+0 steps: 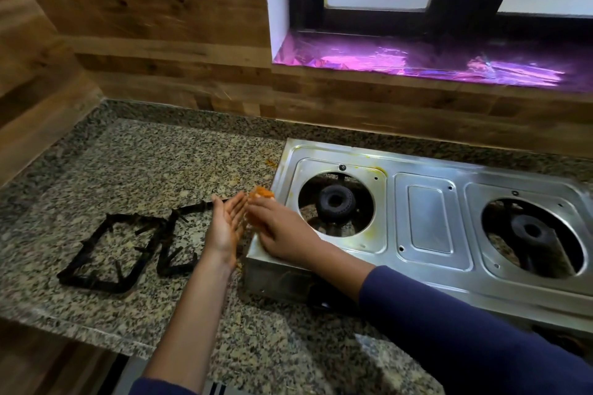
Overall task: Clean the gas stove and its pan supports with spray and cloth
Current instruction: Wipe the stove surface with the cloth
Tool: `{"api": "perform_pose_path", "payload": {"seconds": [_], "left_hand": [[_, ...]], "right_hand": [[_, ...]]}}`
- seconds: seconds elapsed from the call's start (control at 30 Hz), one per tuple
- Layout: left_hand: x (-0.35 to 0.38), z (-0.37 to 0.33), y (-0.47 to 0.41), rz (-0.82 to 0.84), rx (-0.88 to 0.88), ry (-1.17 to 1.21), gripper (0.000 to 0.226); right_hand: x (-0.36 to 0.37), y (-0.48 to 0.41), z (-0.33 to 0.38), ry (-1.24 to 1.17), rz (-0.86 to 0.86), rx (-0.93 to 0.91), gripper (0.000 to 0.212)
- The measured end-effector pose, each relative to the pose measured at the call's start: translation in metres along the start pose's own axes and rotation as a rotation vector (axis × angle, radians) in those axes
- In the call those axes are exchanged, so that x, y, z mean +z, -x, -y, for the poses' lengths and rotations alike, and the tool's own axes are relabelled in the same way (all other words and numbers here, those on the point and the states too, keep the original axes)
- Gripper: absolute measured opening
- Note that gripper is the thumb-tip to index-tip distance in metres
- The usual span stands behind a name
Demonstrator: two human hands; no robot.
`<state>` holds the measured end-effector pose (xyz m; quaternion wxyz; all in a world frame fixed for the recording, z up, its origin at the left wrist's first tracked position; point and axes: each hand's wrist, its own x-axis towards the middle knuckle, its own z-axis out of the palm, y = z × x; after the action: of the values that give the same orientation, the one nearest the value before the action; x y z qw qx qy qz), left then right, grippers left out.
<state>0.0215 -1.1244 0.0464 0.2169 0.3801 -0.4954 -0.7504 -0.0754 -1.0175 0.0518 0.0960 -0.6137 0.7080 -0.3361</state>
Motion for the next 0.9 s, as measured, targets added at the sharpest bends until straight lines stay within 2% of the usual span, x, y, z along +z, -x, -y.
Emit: {"api": "perform_pose_path", "payload": {"seconds": [0.17,0.23,0.3,0.37,0.47,0.6,0.7,0.77,0.9], "left_hand": [[-0.005,-0.014,-0.006,-0.049,0.044,-0.054,0.072],[-0.003,-0.019,-0.008,-0.04,0.051,-0.082,0.074],[0.001,-0.023,-0.009,-0.012,0.057,-0.111,0.076],[0.005,-0.025,-0.009,0.019,0.054,-0.13,0.076],[0.008,-0.021,-0.008,0.067,0.04,-0.153,0.079],[0.013,-0.012,-0.004,0.071,-0.004,-0.125,0.079],[0.016,-0.007,-0.001,0.052,-0.022,-0.11,0.079],[0.014,-0.005,0.0,0.038,-0.028,-0.106,0.077],[0.007,-0.004,0.004,0.011,-0.022,-0.123,0.076]], "right_hand": [[-0.008,0.02,0.017,-0.267,0.136,-0.09,0.052],[-0.006,0.027,0.022,-0.415,0.19,-0.042,0.054],[-0.007,0.034,0.019,-0.655,0.244,0.065,0.049],[-0.012,0.038,0.011,-0.764,0.254,0.157,0.041],[-0.026,0.035,0.002,-0.804,0.127,0.249,0.038],[-0.043,0.002,-0.014,-0.836,-0.188,0.418,0.035],[-0.045,-0.033,-0.025,-0.925,-0.258,0.514,0.035],[-0.038,-0.051,-0.034,-0.756,-0.228,0.501,0.033],[-0.03,-0.073,-0.06,0.162,-0.158,0.254,0.037]]}}
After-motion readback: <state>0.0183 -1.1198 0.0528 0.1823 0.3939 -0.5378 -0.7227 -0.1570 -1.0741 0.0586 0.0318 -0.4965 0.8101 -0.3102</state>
